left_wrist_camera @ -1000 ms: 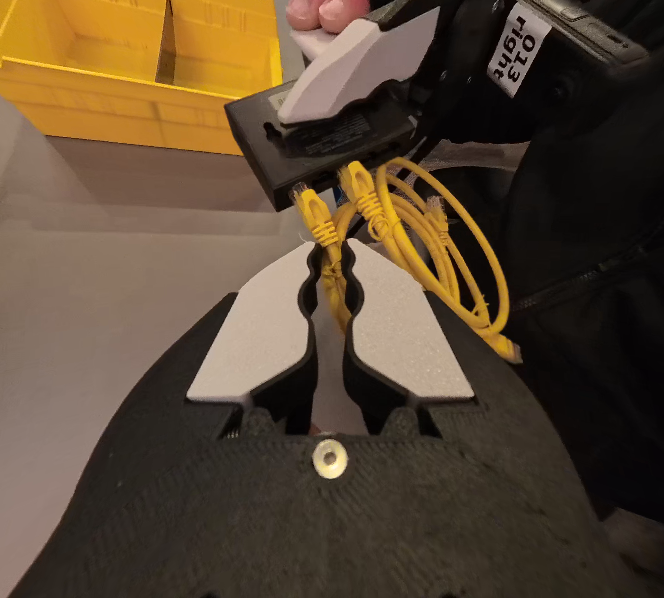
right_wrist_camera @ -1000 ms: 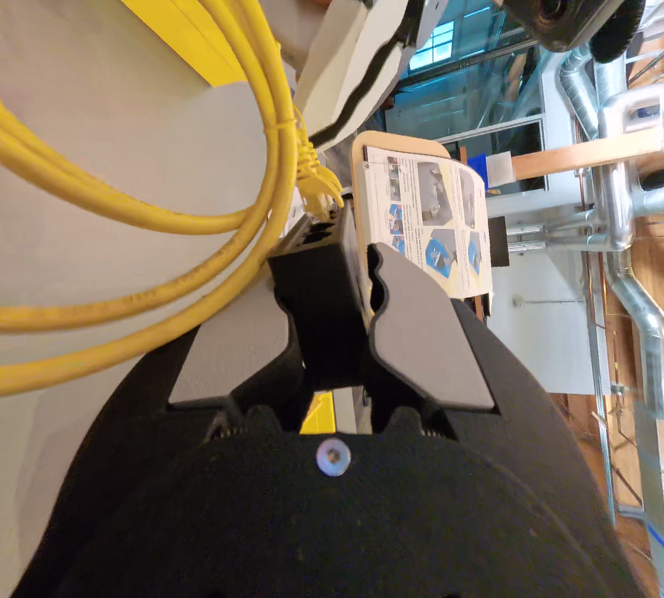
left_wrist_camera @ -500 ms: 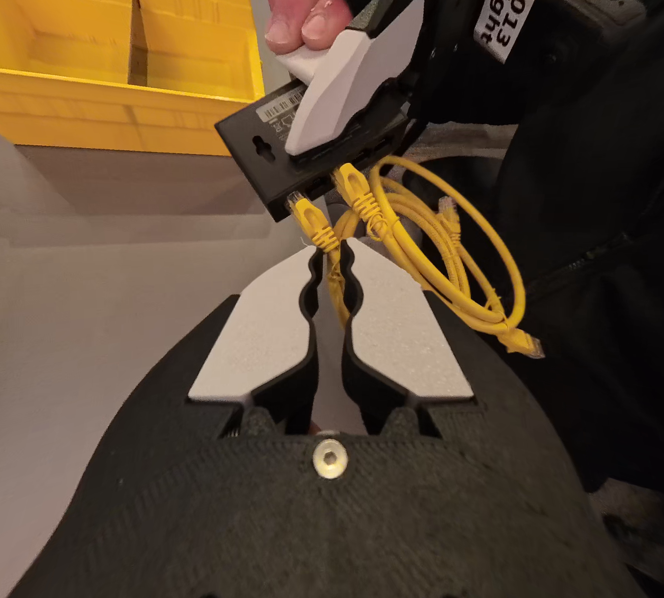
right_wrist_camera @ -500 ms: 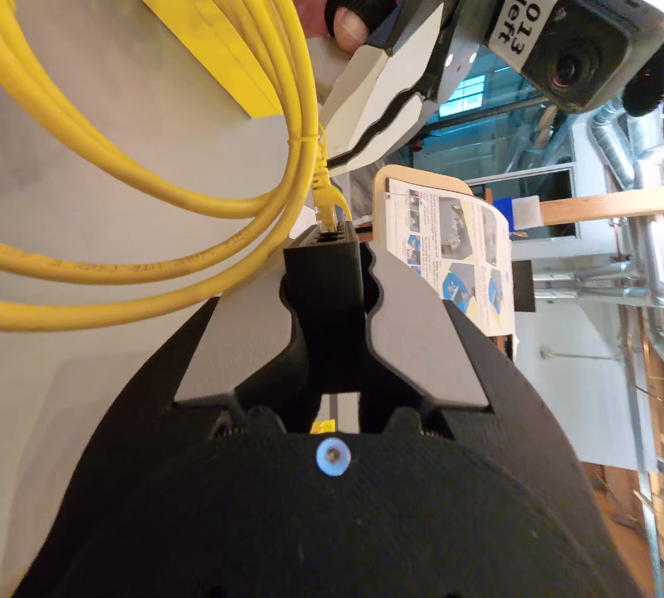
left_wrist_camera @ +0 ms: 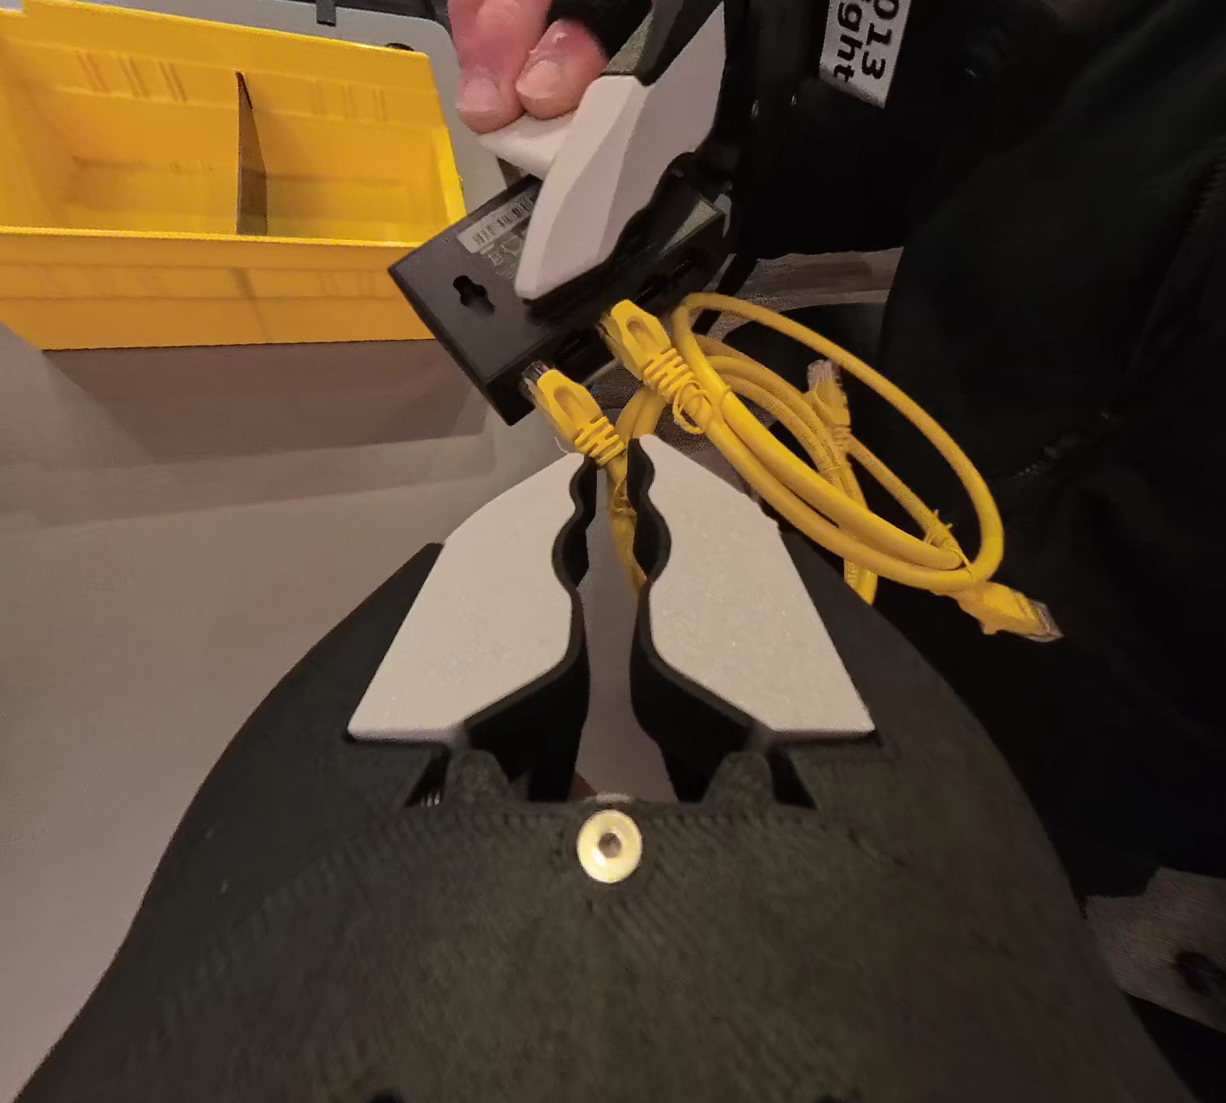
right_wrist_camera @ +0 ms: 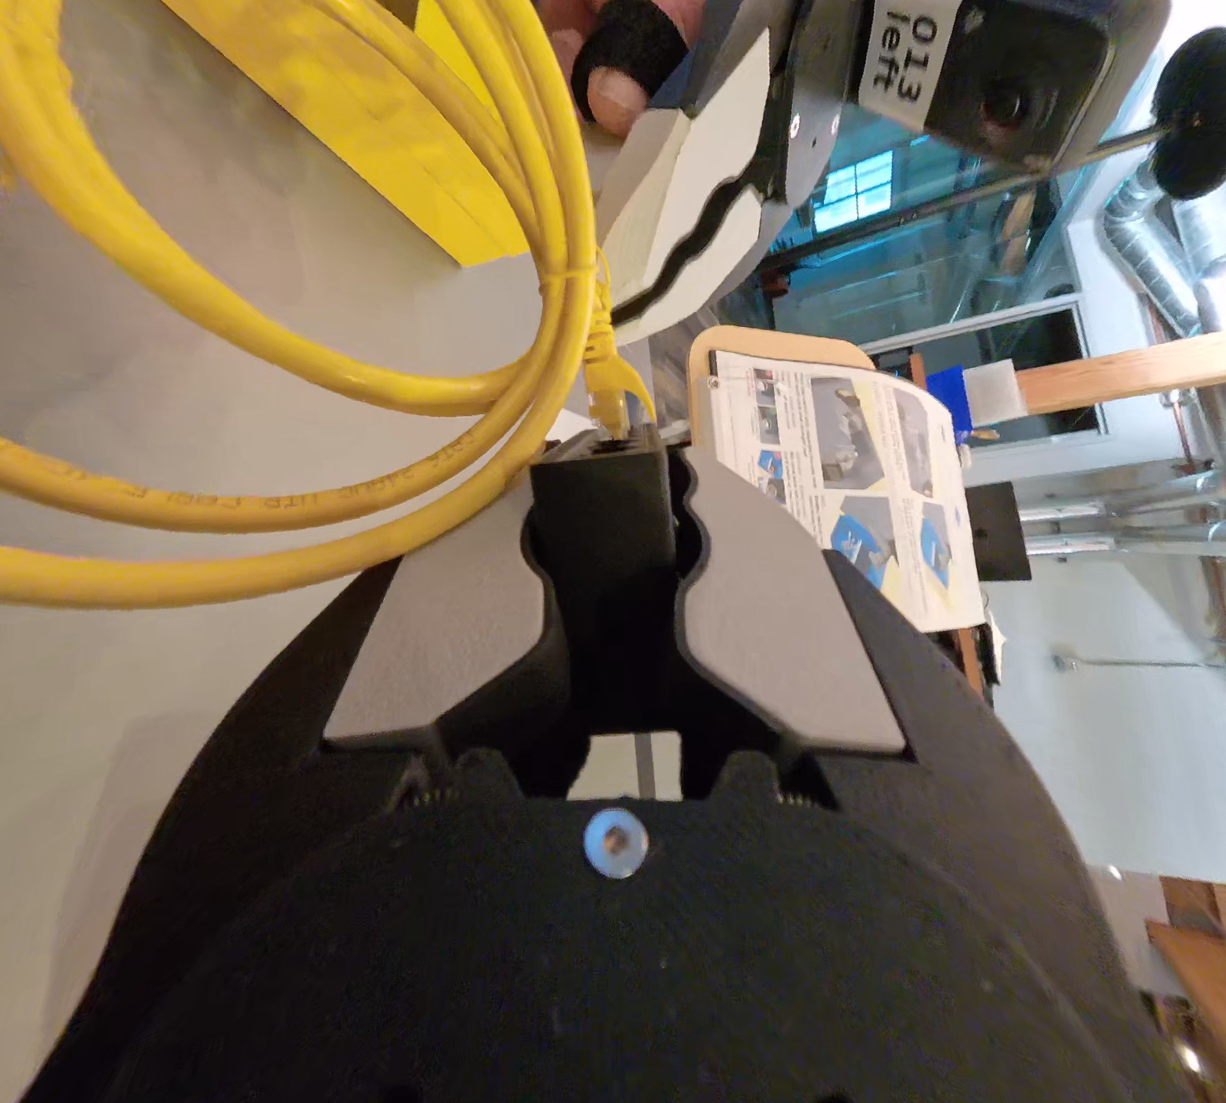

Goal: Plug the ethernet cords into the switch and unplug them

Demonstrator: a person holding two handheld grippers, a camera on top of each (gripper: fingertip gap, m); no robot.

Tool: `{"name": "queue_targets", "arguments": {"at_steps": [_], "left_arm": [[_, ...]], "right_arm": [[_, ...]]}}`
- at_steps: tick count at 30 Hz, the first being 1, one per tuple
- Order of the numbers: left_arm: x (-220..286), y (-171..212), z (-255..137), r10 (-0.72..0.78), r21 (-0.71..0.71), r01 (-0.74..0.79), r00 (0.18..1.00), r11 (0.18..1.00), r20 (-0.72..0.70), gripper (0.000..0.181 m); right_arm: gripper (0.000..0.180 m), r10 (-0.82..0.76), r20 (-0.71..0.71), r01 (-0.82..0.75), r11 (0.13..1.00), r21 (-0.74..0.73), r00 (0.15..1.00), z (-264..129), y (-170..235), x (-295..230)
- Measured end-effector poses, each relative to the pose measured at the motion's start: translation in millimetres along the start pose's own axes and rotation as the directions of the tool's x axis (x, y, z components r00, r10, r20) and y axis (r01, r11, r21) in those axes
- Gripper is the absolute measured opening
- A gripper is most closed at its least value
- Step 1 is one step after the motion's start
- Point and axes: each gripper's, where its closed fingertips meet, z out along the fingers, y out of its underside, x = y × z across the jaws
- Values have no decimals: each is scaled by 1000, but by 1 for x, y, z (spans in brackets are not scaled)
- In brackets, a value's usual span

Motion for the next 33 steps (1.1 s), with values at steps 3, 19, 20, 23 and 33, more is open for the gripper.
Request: {"name": "queue_targets", "arguments": {"at_steps": [3, 19, 20, 23, 33], "left_arm": [[3, 2, 5, 32, -37, -32, 999, 999, 16, 8], [12, -7, 19, 63, -37, -63, 998, 997, 5, 8], [14, -9, 19, 68, -22, -68, 998, 997, 1, 8], [14, -15, 18, 59, 31, -59, 998, 998, -12, 8], [0, -7, 20, 11, 91, -13, 1000, 996, 16, 7]], "right_arm": [[42, 31, -42, -33, 999, -39, 999, 1, 5, 6], [41, -2, 49, 6, 996, -84, 999, -7, 24, -1], [41, 0, 49, 4, 998, -63, 999, -9, 22, 0], [40, 32, 28, -31, 999, -16, 999, -12, 17, 4], [34, 137, 120, -148, 985, 93, 983, -8, 3, -5]]}}
